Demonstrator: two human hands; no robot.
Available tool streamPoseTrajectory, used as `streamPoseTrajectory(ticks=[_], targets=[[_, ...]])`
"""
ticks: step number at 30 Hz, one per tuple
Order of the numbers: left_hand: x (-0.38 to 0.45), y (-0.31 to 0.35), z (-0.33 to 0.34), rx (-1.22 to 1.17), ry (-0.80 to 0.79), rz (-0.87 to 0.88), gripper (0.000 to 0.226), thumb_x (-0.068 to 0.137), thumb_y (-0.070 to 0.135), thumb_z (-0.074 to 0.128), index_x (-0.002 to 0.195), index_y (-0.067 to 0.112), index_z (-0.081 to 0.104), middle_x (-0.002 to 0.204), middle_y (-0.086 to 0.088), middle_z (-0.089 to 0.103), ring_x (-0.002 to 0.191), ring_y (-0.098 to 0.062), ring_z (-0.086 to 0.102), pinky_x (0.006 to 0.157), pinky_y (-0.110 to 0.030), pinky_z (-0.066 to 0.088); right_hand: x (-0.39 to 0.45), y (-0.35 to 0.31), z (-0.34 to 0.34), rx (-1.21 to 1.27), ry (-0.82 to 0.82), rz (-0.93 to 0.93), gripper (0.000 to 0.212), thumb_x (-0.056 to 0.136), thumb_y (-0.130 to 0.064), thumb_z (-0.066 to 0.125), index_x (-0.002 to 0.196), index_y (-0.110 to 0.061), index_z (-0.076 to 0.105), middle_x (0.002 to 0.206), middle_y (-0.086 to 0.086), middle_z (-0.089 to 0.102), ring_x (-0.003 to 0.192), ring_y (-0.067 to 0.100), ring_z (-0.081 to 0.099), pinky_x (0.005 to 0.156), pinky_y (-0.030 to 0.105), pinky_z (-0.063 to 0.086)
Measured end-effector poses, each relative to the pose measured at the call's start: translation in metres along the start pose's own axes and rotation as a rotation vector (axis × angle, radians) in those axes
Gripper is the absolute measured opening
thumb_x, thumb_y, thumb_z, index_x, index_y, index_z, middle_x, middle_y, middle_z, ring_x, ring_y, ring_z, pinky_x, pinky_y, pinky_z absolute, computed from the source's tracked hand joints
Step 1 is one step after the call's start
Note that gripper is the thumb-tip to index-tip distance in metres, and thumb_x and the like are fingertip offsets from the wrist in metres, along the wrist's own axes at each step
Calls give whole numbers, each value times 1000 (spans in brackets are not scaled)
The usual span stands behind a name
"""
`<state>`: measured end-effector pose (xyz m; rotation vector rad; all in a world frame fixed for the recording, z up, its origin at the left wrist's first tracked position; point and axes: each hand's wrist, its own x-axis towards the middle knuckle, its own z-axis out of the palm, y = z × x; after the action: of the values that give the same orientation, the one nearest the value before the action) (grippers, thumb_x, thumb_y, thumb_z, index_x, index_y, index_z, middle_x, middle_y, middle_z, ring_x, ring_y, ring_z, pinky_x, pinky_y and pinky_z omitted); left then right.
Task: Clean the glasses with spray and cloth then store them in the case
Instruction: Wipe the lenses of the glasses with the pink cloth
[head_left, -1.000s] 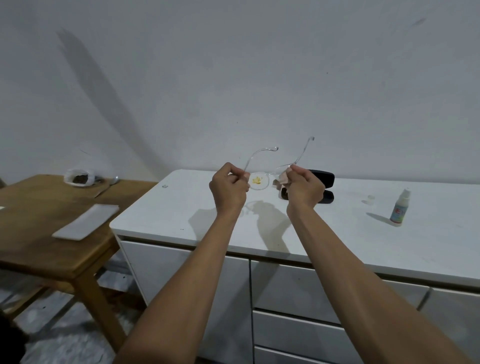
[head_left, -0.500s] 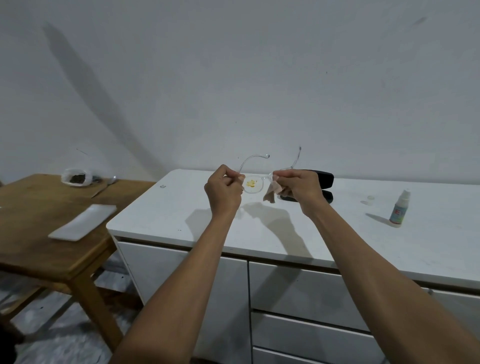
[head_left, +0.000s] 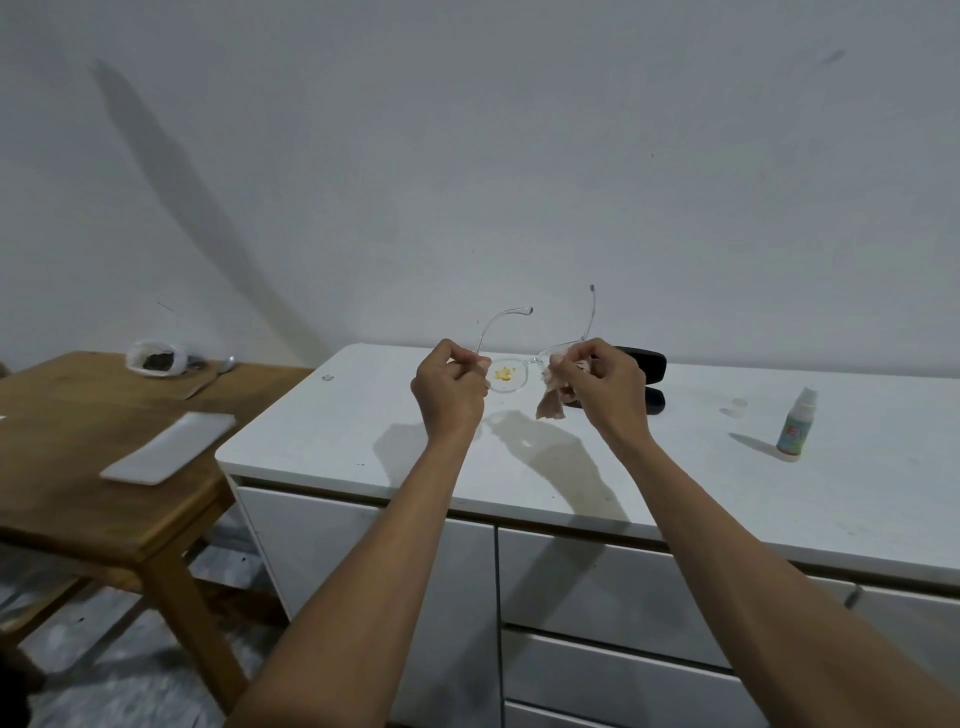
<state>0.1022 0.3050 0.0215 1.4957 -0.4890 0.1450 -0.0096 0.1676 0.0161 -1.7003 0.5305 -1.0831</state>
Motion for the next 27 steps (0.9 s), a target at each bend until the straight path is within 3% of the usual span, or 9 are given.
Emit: streamPoseTrajectory(ticks=[3,8,13,16,17,20,27], targets=[[3,0,-2,15,7,17,18,85,-1,70,73,6,58,67,-11,73,51,-18,59,58,-32,56,-3,6,0,-6,-20,-8,4,84,-9,73,87,-11,74,75,9,78,70,21,76,71,38,65],[1,-7,-3,75,4,63,16,85,-1,69,74,2,57,68,-6,74,58,-23,66,61,-35,58,-7,6,6,67,-5,67,4,90,0,70,89,0,74,77,13,75,64,17,72,62,26,59],[3,-17,-4,122,60,67,19,84,-1,68,71,6,55,72,-3,75,64,-24,69,66,-42,60,-9,9,11,92,-22,61,11,95,-4,64,87,-1,73,75,11,75,68,23,75,72,37,65],[3,-15,-4,122,96,81,19,84,-2,67,71,6,54,72,-4,74,65,-27,68,64,-43,59,-18,6,14,183,11,42,18,98,1,59,83,-2,69,65,3,73,59,17,72,67,23,60],[4,-16,-5,121,112,85,19,84,-2,67,72,6,55,72,-4,73,65,-29,68,65,-44,58,-21,7,15,218,13,41,19,98,2,57,83,-1,68,67,7,73,59,20,72,68,23,59],[8,-18,-7,119,145,97,17,84,0,66,72,7,56,68,-5,71,65,-31,67,66,-46,58,-25,13,22,314,-43,74,18,100,-5,57,90,5,68,81,26,72,68,35,65,73,37,55],[0,-17,-3,102,157,116,17,86,3,69,73,6,57,66,-8,68,63,-29,68,62,-40,55,-37,1,59,488,-119,206,18,99,-7,63,101,10,70,86,25,71,74,29,58,74,36,51]])
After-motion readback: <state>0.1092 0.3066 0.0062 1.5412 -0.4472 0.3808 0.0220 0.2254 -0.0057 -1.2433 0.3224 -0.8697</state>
